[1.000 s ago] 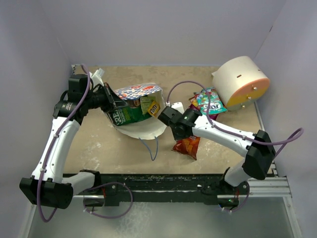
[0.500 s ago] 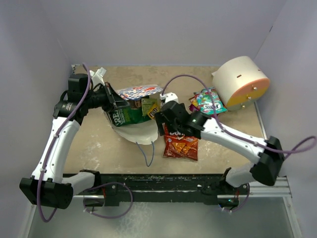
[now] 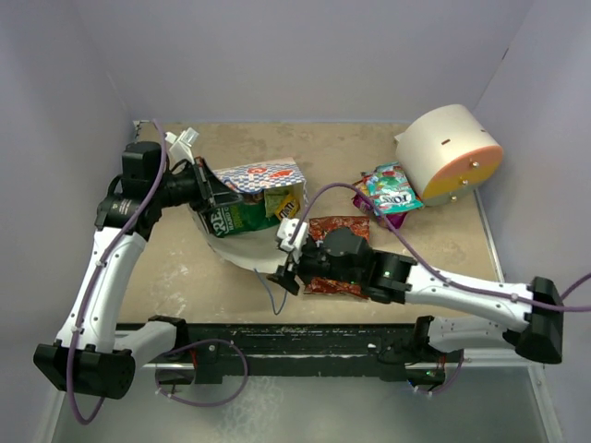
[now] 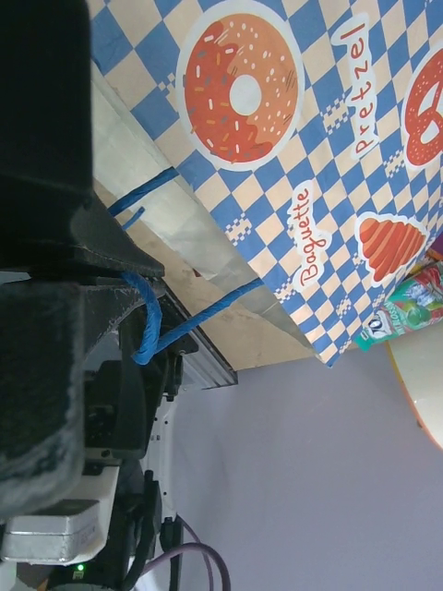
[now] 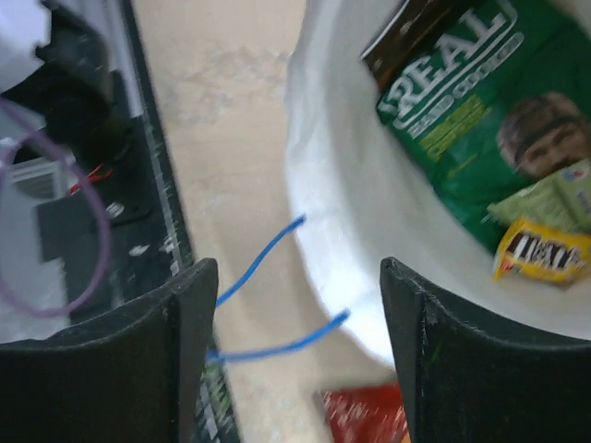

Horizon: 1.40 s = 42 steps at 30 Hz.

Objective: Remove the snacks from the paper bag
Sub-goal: Take out the snack from the paper bag.

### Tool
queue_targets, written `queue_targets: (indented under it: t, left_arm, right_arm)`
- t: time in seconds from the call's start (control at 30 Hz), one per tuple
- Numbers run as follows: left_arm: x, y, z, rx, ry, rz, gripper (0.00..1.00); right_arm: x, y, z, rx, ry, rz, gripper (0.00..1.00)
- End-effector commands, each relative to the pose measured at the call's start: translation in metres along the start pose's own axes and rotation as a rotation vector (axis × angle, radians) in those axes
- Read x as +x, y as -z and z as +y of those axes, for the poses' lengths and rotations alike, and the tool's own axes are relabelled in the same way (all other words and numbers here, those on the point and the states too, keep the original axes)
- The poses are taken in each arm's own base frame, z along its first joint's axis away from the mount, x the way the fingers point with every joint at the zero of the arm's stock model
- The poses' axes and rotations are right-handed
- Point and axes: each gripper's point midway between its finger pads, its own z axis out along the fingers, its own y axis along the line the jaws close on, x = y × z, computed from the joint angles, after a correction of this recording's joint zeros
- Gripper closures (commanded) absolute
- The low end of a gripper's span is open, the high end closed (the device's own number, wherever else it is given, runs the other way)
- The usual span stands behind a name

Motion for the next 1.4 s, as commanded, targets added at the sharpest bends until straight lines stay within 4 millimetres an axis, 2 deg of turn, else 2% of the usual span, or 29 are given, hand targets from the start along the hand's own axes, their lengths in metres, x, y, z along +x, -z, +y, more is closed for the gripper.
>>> queue_targets:
  t: [0.0, 0.03, 0.07, 0.13, 0.2, 0.27, 0.3, 0.43, 0.5, 0.7, 0.9, 1.0, 1.1, 1.27, 1.33, 1.37]
  left_arm:
    - [0.005, 0.012, -0.015, 0.043, -0.062, -0.011, 1.0]
    - [0.005, 0.013, -0.015, 0.037, -0.062, -0.012, 1.0]
    - [0.006, 0.014, -0.015, 0.033, -0.059, -0.011, 1.0]
    - [0.007, 0.015, -0.016, 0.031, -0.055, -0.009, 1.0]
    - [0.008, 0.017, -0.018, 0.034, -0.052, -0.008, 1.0]
    - [0.009, 0.018, -0.019, 0.035, -0.05, -0.006, 1.0]
    - [0.009, 0.019, -0.02, 0.034, -0.053, -0.007, 1.0]
    - [0.01, 0.022, -0.022, 0.035, -0.063, -0.011, 1.0]
    - [0.012, 0.024, -0.022, 0.033, -0.063, -0.012, 1.0]
    - [0.021, 0.031, -0.023, 0.024, -0.059, -0.014, 1.0]
    - [0.029, 0.037, -0.023, 0.025, -0.049, -0.02, 1.0]
    - [0.029, 0.037, -0.024, 0.028, -0.045, -0.02, 1.0]
    - [0.029, 0.037, -0.024, 0.026, -0.041, -0.022, 1.0]
    - [0.026, 0.037, -0.026, 0.03, -0.035, -0.03, 1.0]
    - [0.026, 0.037, -0.026, 0.032, -0.033, -0.034, 1.0]
    - [0.026, 0.038, -0.026, 0.029, -0.031, -0.036, 1.0]
  right_arm:
    - [-0.052, -0.041, -0.024, 0.123, 0.101, -0.225, 0.3]
    - [-0.053, -0.055, -0.033, 0.175, 0.087, -0.252, 0.33]
    - [-0.068, -0.062, -0.043, 0.24, 0.064, -0.335, 0.38]
    - [-0.074, -0.083, -0.053, 0.294, 0.044, -0.406, 0.44]
    - [-0.073, -0.109, -0.057, 0.317, 0.043, -0.437, 0.46]
    - [-0.065, -0.136, -0.061, 0.335, 0.041, -0.44, 0.46]
    - [-0.071, -0.146, -0.063, 0.344, 0.034, -0.464, 0.45]
    - [-0.054, -0.188, -0.064, 0.346, 0.005, -0.468, 0.43]
    - [-0.04, -0.204, -0.074, 0.406, -0.003, -0.455, 0.38]
    - [-0.019, -0.224, -0.111, 0.533, 0.01, -0.442, 0.32]
    - [-0.004, -0.241, -0.14, 0.556, 0.004, -0.445, 0.25]
    - [-0.004, -0.252, -0.143, 0.536, 0.0, -0.451, 0.22]
    - [-0.006, -0.264, -0.14, 0.508, -0.005, -0.468, 0.13]
    - [0.007, -0.285, -0.139, 0.487, -0.025, -0.439, 0.04]
    - [0.008, -0.289, -0.141, 0.495, -0.02, -0.423, 0.05]
    - [0.01, -0.291, -0.143, 0.501, -0.01, -0.408, 0.09]
